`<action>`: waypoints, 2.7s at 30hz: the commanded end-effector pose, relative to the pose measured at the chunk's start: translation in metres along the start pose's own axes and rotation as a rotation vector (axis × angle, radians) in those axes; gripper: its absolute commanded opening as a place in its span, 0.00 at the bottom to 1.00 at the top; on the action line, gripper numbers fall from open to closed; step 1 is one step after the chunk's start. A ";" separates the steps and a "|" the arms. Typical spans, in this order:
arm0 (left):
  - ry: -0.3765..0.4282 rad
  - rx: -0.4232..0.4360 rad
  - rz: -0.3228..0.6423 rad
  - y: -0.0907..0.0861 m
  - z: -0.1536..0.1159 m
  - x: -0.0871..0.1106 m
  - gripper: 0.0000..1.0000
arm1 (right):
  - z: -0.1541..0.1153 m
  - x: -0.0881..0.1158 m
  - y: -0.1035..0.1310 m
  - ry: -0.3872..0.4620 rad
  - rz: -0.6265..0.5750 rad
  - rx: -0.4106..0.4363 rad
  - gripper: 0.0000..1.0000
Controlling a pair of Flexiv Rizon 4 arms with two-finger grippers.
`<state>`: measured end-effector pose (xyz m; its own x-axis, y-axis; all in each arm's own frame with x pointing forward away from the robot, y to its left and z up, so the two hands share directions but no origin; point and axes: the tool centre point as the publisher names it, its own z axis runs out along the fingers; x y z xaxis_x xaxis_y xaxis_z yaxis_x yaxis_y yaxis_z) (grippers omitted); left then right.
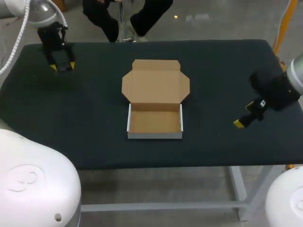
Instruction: Assemble the packaging by folding the flat box into shape, placing the metal phone stand inside, and closing the box properly
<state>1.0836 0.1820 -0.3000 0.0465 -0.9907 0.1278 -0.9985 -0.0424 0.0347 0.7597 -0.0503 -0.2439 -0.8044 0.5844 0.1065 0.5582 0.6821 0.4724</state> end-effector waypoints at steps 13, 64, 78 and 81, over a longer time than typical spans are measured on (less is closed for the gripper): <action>-0.012 0.456 0.083 0.100 -0.017 0.025 0.00 | 0.007 -0.001 0.001 0.069 -0.088 -0.012 1.00; 0.005 0.393 0.552 0.188 0.013 0.201 0.00 | 0.007 -0.001 0.001 0.069 -0.088 -0.012 1.00; 0.002 0.328 0.665 0.198 0.034 0.241 0.00 | 0.007 -0.001 0.001 0.069 -0.088 -0.012 1.00; -0.003 0.318 0.690 0.205 0.041 0.249 0.00 | 0.007 -0.001 0.001 0.069 -0.088 -0.012 1.00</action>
<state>0.8880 -0.0677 -0.2988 -0.5934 -0.8044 0.0290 -0.7584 0.5467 -0.3549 0.7630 -0.0454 -0.2506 -0.8608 0.4942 0.1218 0.4852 0.7243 0.4899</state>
